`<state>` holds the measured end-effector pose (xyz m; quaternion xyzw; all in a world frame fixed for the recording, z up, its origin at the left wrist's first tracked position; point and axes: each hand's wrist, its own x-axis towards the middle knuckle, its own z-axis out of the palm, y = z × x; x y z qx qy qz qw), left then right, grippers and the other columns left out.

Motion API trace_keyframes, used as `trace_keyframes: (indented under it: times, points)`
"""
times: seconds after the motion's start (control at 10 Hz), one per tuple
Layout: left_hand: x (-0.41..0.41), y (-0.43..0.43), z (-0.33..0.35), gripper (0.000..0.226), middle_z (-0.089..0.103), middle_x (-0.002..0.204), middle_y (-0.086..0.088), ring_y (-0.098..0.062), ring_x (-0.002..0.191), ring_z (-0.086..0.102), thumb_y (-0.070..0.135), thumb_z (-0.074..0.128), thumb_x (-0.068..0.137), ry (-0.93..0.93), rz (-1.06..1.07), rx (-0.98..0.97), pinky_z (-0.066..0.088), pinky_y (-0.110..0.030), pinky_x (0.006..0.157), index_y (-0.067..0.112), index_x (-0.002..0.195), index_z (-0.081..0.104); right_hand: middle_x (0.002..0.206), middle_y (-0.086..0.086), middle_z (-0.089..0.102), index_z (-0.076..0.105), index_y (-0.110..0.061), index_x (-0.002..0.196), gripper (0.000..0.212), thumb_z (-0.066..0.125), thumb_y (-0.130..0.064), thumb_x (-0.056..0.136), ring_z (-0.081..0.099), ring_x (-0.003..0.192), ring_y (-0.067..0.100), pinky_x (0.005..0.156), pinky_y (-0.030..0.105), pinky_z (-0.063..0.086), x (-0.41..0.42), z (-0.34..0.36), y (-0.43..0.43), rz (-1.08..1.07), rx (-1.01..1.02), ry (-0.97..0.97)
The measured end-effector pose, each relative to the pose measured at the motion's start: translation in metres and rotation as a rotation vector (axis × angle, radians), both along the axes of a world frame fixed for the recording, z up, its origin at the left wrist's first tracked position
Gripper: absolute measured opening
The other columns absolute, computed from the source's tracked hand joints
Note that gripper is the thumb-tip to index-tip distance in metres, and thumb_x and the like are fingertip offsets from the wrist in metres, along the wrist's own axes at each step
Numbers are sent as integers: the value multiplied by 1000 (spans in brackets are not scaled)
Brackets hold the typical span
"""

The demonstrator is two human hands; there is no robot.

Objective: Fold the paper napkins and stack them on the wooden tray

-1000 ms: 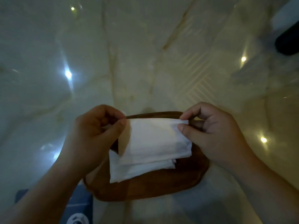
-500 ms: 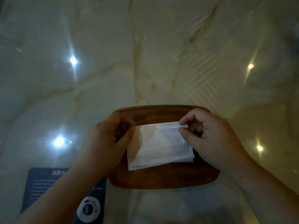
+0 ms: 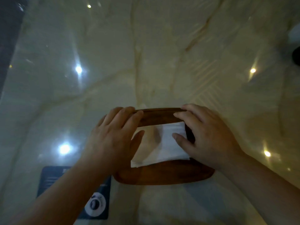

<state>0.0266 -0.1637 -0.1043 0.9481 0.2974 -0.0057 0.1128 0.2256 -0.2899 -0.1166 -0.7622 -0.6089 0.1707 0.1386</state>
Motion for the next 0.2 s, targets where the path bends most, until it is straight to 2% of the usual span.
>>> trace_keyframes:
  times: [0.1, 0.2]
  points:
    - [4, 2, 24, 52, 57, 129, -15, -34, 117, 52, 42, 45, 84, 80, -74, 62, 46, -45, 92, 13, 127, 48, 147, 5, 41, 43, -24, 137, 61, 48, -56, 85, 41, 131, 24, 102, 39, 36, 0, 15, 3, 54, -55, -41]
    - [7, 4, 52, 56, 58, 129, -17, -36, 117, 54, 45, 42, 82, 116, -127, 121, 46, -47, 93, 13, 127, 49, 156, 6, 29, 31, -28, 144, 70, 37, -65, 86, 31, 139, 25, 108, 40, 30, 4, 41, 10, 127, -132, -70]
